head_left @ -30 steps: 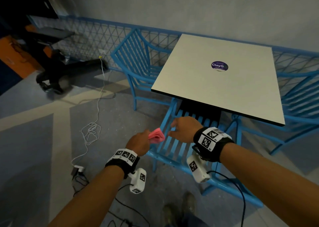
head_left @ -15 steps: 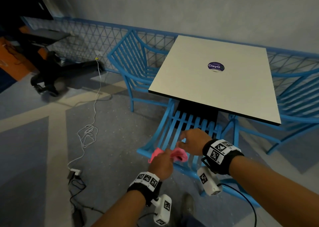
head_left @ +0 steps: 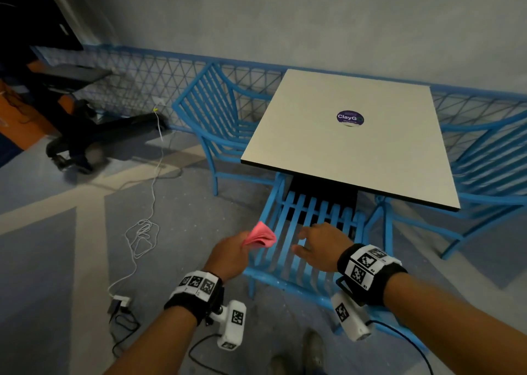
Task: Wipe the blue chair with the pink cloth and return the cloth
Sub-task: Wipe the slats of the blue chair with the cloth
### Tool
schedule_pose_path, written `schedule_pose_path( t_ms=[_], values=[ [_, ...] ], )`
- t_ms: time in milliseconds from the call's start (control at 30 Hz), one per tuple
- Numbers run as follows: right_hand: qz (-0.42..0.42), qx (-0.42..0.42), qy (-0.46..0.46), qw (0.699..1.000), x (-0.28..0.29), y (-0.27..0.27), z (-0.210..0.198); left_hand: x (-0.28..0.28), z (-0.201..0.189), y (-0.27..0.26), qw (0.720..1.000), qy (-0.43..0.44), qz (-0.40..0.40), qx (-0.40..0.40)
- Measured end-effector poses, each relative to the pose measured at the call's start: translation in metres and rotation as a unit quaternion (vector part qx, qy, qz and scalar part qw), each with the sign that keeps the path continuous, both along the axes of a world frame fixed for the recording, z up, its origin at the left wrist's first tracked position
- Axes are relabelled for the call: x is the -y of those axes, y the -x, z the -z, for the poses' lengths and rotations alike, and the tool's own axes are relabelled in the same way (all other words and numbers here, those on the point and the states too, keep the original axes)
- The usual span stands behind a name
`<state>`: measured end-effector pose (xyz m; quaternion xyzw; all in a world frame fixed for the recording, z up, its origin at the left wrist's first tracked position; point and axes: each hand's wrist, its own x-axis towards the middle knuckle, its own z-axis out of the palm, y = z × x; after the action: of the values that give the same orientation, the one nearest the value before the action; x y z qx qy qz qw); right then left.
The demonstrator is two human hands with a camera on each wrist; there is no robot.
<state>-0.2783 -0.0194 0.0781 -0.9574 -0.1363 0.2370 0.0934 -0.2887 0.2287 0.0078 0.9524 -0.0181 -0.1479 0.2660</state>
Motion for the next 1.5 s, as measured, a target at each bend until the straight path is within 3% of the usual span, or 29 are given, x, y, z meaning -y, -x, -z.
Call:
schedule_pose_path(
  t_ms=[133,200,367,533,600,767,867,933,1100,1333,1500],
  values=[
    [0.005,-0.014,0.014,1.000,0.014,0.013,0.008,0.022,0.031,0.022,0.993,-0.082,0.054,-0.071],
    [0.021,-0.027,0.017,0.999,0.023,0.018,0.013,0.042,0.037,0.036,0.994,-0.085,0.037,-0.054],
    [0.033,-0.032,0.026,0.999,0.046,0.023,0.022,0.097,0.040,0.062,0.999,-0.031,0.014,-0.041],
    [0.046,-0.011,0.007,0.999,0.064,0.025,0.029,0.140,0.028,0.065,0.994,0.049,0.025,-0.097],
    [0.052,-0.016,-0.004,0.999,0.072,0.027,0.031,0.144,0.014,0.060,0.986,0.118,0.029,-0.112],
    [0.055,-0.028,-0.011,0.998,0.095,0.034,0.030,0.107,-0.026,0.035,0.986,0.161,0.014,-0.049],
    [0.067,-0.035,-0.015,0.997,0.108,0.039,0.031,0.077,-0.017,0.016,0.998,0.061,-0.014,-0.025],
    [0.079,-0.044,-0.020,0.996,0.115,0.042,0.033,0.069,0.002,0.013,0.998,-0.024,-0.019,-0.062],
    [0.096,-0.048,-0.017,0.994,0.125,0.045,0.040,0.097,0.049,0.041,0.987,-0.113,0.004,-0.116],
    [0.117,-0.046,-0.011,0.992,0.129,0.049,0.039,0.172,0.064,0.067,0.993,-0.006,0.002,-0.117],
    [0.121,-0.045,0.000,0.992,0.131,0.057,0.032,0.219,0.045,0.081,0.985,0.069,0.054,-0.150]
  ],
)
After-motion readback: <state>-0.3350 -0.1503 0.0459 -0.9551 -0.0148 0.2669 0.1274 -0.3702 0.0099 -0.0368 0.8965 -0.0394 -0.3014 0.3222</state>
